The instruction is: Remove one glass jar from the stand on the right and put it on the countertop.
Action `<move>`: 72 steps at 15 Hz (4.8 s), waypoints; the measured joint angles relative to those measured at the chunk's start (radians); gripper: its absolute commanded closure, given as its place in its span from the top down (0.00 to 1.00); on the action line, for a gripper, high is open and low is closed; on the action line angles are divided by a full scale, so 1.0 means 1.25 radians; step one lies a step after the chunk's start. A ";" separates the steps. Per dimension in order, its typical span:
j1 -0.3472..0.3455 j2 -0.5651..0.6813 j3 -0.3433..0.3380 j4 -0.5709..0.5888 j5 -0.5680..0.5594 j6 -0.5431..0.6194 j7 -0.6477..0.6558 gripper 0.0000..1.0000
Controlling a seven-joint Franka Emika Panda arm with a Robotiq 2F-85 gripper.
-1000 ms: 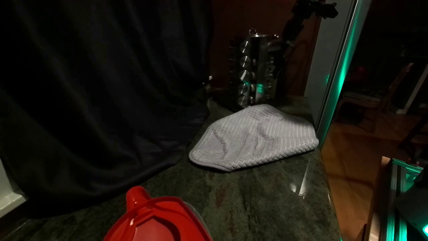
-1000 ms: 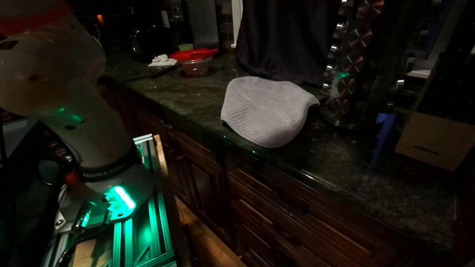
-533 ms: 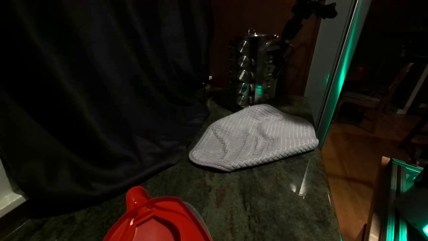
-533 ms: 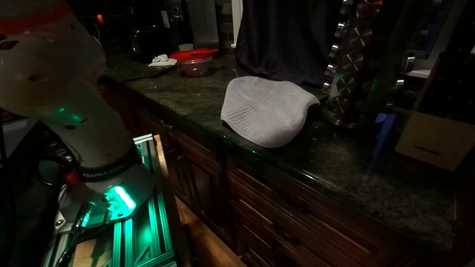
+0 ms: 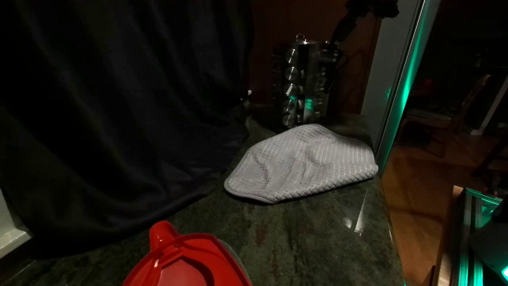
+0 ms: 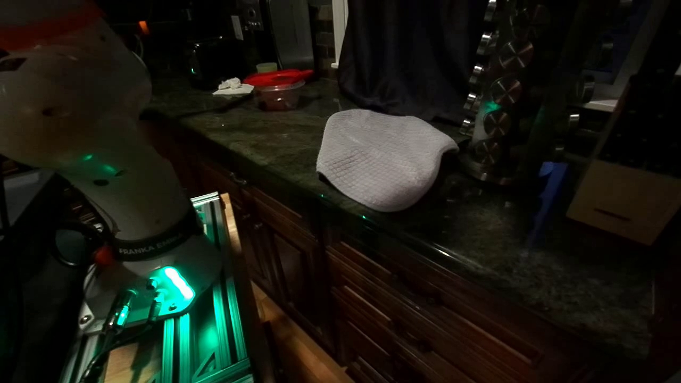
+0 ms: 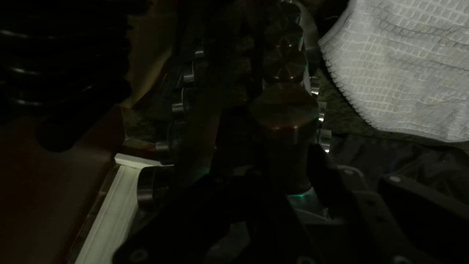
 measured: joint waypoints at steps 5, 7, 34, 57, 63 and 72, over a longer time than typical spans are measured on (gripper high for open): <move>0.006 0.005 0.002 0.003 0.007 0.041 0.000 0.14; 0.007 0.008 0.002 0.003 0.007 0.052 -0.001 0.34; 0.007 0.044 0.004 0.015 -0.054 -0.033 -0.099 0.25; -0.007 0.017 -0.013 0.009 -0.064 -0.052 -0.094 0.25; -0.010 0.023 -0.040 0.001 -0.024 -0.052 -0.148 0.25; -0.023 -0.005 -0.043 0.004 -0.021 -0.078 -0.156 0.25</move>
